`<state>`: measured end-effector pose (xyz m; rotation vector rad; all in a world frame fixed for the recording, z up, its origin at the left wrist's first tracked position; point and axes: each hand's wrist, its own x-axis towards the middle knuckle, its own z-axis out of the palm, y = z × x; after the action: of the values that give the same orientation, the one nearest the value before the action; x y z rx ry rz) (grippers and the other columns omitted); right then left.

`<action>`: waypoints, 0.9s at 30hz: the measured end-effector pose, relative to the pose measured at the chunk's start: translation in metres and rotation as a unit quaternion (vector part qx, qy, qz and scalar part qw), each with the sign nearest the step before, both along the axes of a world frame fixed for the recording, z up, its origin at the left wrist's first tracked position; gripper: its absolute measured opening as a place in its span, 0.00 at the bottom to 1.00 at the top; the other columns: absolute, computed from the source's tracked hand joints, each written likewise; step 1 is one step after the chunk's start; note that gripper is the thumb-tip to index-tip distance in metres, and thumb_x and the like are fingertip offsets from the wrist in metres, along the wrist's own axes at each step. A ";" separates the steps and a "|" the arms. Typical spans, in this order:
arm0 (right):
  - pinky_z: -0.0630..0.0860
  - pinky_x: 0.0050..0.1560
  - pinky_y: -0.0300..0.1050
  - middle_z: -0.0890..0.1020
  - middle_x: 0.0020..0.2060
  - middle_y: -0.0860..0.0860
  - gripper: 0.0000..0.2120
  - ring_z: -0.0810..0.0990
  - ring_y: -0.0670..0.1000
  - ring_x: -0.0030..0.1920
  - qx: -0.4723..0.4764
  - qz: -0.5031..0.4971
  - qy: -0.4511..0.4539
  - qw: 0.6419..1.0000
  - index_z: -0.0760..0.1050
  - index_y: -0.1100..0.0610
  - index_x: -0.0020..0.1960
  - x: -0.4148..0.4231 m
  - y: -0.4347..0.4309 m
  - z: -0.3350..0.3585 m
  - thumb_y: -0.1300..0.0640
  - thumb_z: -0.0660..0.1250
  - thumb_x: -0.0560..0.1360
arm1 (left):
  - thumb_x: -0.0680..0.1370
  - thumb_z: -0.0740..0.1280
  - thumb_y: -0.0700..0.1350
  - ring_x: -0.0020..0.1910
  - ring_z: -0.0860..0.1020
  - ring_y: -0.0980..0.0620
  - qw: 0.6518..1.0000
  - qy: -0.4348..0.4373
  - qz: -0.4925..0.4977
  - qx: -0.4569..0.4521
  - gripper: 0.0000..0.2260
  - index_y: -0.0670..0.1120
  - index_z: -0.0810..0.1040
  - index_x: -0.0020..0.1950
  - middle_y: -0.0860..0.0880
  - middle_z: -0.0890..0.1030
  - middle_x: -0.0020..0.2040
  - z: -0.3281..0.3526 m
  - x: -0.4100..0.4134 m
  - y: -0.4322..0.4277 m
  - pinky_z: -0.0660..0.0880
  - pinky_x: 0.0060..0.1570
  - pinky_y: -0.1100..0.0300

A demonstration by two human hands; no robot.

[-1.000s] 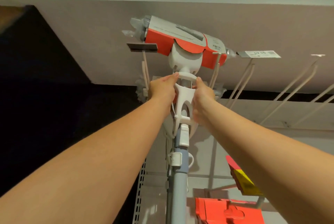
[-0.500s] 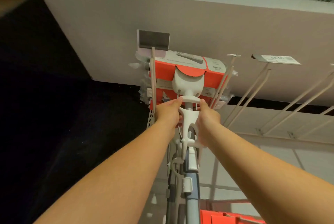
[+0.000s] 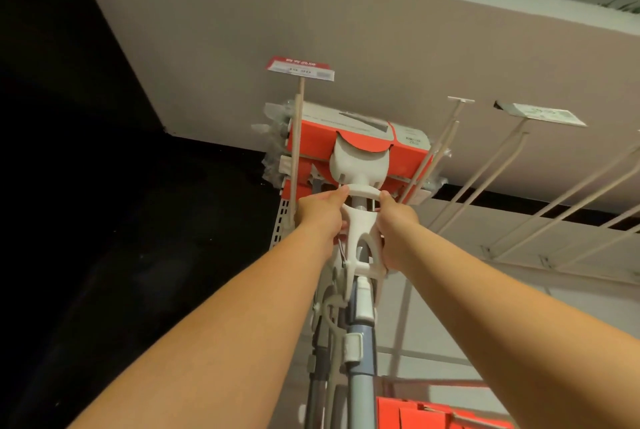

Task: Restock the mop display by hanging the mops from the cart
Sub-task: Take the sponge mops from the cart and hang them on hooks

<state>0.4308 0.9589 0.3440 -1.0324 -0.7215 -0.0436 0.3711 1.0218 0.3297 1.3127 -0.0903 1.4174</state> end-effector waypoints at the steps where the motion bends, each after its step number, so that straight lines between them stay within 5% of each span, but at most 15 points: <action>1: 0.75 0.54 0.53 0.81 0.47 0.58 0.17 0.79 0.58 0.46 -0.009 -0.004 -0.005 1.000 0.73 0.58 0.57 0.000 0.000 -0.001 0.45 0.58 0.80 | 0.79 0.67 0.48 0.37 0.77 0.53 1.000 0.011 -0.003 0.007 0.04 0.50 0.77 0.52 0.51 0.78 0.40 -0.002 0.000 0.001 0.76 0.39 0.57; 4: 0.77 0.53 0.53 0.79 0.40 0.56 0.14 0.78 0.56 0.39 -0.029 -0.008 -0.022 0.999 0.72 0.58 0.52 0.003 0.001 -0.006 0.47 0.58 0.81 | 0.80 0.64 0.45 0.43 0.79 0.50 0.999 0.028 -0.024 0.029 0.09 0.48 0.76 0.60 0.51 0.78 0.44 -0.011 -0.005 0.005 0.78 0.43 0.55; 7: 0.78 0.54 0.56 0.80 0.44 0.57 0.13 0.80 0.58 0.45 -0.044 -0.030 -0.036 0.998 0.74 0.59 0.57 0.006 0.005 -0.015 0.51 0.60 0.80 | 0.80 0.65 0.41 0.52 0.79 0.46 0.999 0.036 -0.005 0.034 0.13 0.46 0.76 0.65 0.47 0.79 0.54 -0.024 -0.004 0.012 0.79 0.51 0.51; 11: 0.78 0.46 0.54 0.80 0.42 0.56 0.09 0.80 0.57 0.43 -0.072 -0.051 -0.059 0.994 0.73 0.57 0.53 0.009 0.009 -0.028 0.52 0.64 0.79 | 0.79 0.65 0.41 0.48 0.81 0.48 0.998 0.048 0.020 0.047 0.12 0.47 0.78 0.63 0.48 0.82 0.50 -0.049 0.006 0.018 0.79 0.53 0.49; 14: 0.79 0.50 0.56 0.81 0.45 0.58 0.10 0.82 0.59 0.46 -0.085 -0.083 -0.076 0.990 0.74 0.58 0.51 0.009 0.008 -0.030 0.51 0.65 0.78 | 0.79 0.65 0.41 0.47 0.81 0.51 0.995 0.052 0.040 0.080 0.12 0.47 0.79 0.62 0.52 0.81 0.46 -0.059 0.005 0.018 0.79 0.53 0.53; 21: 0.82 0.45 0.59 0.81 0.49 0.59 0.12 0.83 0.61 0.44 -0.141 -0.175 -0.159 0.961 0.75 0.58 0.55 0.001 0.000 -0.038 0.56 0.66 0.73 | 0.77 0.67 0.37 0.55 0.79 0.50 0.962 0.140 0.154 0.178 0.16 0.47 0.78 0.65 0.49 0.81 0.58 -0.066 -0.016 0.007 0.77 0.57 0.53; 24: 0.81 0.49 0.56 0.80 0.50 0.59 0.15 0.81 0.61 0.48 -0.223 -0.254 -0.244 0.909 0.74 0.60 0.58 -0.007 -0.014 -0.040 0.59 0.69 0.72 | 0.77 0.67 0.37 0.53 0.78 0.51 0.917 0.204 0.242 0.241 0.14 0.48 0.80 0.60 0.48 0.82 0.55 -0.070 -0.034 -0.002 0.74 0.48 0.60; 27: 0.77 0.46 0.49 0.78 0.50 0.56 0.12 0.79 0.58 0.49 -0.327 -0.350 -0.351 0.804 0.73 0.59 0.56 -0.019 -0.033 -0.049 0.54 0.67 0.75 | 0.78 0.66 0.40 0.57 0.78 0.49 0.840 0.284 0.359 0.292 0.12 0.47 0.80 0.60 0.48 0.81 0.57 -0.075 -0.055 -0.018 0.73 0.54 0.57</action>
<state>0.4123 0.9258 0.2951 -1.9623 -1.0089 -0.9215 0.3164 1.0038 0.2546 2.4133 0.4507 1.5899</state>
